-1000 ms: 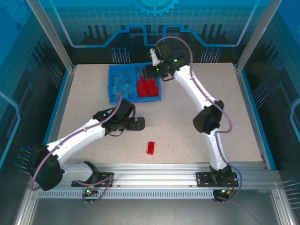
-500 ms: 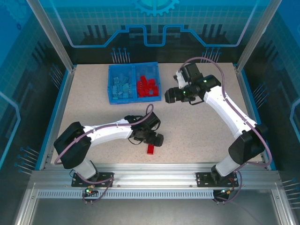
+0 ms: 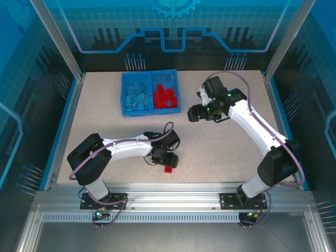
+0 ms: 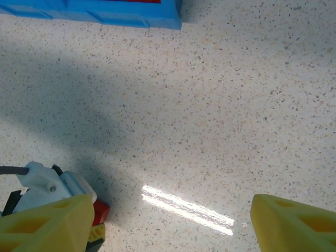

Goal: Sort the legos into containers by color

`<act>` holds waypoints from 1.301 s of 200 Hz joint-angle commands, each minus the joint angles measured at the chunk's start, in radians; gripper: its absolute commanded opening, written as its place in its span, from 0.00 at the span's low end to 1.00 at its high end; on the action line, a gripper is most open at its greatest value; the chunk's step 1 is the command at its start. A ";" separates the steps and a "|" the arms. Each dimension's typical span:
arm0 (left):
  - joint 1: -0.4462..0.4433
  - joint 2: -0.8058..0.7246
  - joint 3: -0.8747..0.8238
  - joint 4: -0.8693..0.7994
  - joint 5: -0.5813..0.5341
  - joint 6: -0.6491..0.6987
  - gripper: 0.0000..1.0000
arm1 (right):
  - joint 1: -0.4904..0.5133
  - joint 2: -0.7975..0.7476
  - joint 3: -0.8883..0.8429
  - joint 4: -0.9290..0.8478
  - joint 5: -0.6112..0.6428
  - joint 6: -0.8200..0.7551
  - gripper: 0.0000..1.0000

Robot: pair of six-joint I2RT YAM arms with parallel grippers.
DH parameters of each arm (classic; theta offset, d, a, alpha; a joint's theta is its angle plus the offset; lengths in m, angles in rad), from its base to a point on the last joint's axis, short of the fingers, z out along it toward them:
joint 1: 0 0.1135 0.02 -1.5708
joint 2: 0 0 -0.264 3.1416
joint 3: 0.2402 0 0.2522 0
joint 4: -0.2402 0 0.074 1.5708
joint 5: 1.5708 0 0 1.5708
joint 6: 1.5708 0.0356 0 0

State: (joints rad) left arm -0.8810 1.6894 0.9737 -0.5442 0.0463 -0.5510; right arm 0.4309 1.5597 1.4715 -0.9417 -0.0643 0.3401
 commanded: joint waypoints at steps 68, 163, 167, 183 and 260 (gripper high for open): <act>0.058 -0.041 -0.024 -0.077 -0.159 -0.003 0.32 | -0.006 -0.050 -0.110 -0.028 -0.058 0.010 0.80; 0.341 0.017 0.465 -0.073 -0.216 0.176 0.26 | -0.004 -0.042 -0.089 0.012 -0.122 0.052 0.80; 0.350 0.040 0.506 -0.076 -0.223 0.185 0.27 | -0.005 -0.043 -0.089 0.012 -0.121 0.055 0.80; 0.379 0.137 0.640 -0.079 -0.261 0.212 0.27 | -0.006 -0.050 -0.091 0.016 -0.122 0.063 0.80; 0.453 0.581 1.203 -0.150 -0.352 0.233 0.32 | -0.012 -0.129 -0.104 -0.029 -0.068 0.052 0.80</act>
State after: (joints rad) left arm -0.4347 2.1780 2.0159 -0.6224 -0.2573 -0.3496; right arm 0.4309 1.4807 1.3556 -0.9287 -0.1543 0.3958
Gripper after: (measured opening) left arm 0.333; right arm 0.800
